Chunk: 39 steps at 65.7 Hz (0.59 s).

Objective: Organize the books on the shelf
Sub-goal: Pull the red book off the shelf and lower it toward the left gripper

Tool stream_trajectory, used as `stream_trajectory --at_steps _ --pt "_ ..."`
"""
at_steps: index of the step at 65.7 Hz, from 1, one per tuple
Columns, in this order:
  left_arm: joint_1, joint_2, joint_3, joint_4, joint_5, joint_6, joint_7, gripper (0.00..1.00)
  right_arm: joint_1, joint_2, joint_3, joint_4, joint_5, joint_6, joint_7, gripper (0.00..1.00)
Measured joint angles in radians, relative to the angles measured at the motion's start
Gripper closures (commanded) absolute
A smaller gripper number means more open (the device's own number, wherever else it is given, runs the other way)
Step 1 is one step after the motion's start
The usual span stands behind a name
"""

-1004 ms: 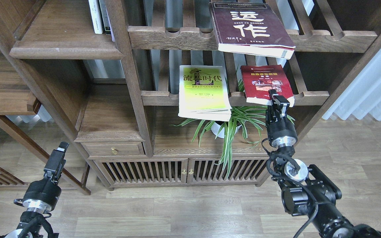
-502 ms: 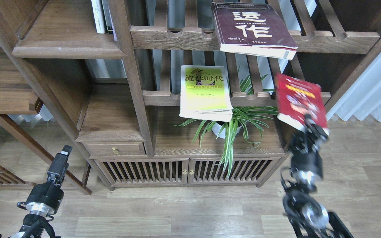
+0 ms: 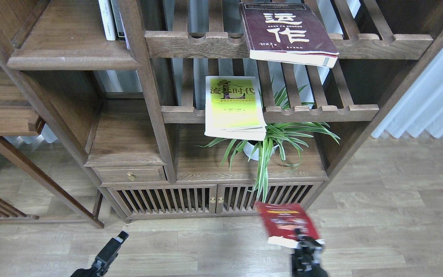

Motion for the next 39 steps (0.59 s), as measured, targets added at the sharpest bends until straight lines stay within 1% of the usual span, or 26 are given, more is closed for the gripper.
stream_trajectory --at_steps 4,8,11,17,23,24,28,39 --pt "-0.024 0.057 0.063 -0.019 -0.086 0.0 0.023 0.01 0.034 0.001 -0.036 -0.016 -0.002 0.0 -0.022 0.95" --pt "-0.046 0.106 0.114 -0.031 -0.17 0.0 0.051 0.01 0.057 0.003 -0.067 -0.022 -0.002 0.0 -0.05 0.95" --pt "-0.057 0.131 0.139 -0.035 -0.222 0.0 0.063 0.01 0.067 0.006 -0.092 -0.023 -0.002 0.0 -0.078 0.95" --pt "-0.068 0.158 0.167 -0.038 -0.288 0.0 0.07 0.0 0.072 0.02 -0.145 -0.024 -0.001 0.0 -0.14 0.95" --pt "-0.073 0.162 0.191 -0.039 -0.316 0.0 0.068 0.0 0.073 0.032 -0.197 -0.024 0.001 0.0 -0.197 0.95" --pt "-0.074 0.154 0.206 -0.039 -0.322 0.0 0.066 0.0 0.073 0.038 -0.219 -0.024 0.002 0.0 -0.214 0.95" --pt "-0.078 0.14 0.222 -0.039 -0.325 0.0 0.064 0.0 0.074 0.041 -0.239 -0.024 0.003 0.0 -0.222 0.95" --pt "-0.096 0.083 0.284 -0.04 -0.325 0.0 0.062 0.0 0.078 0.042 -0.276 -0.021 0.003 0.0 -0.226 0.94"
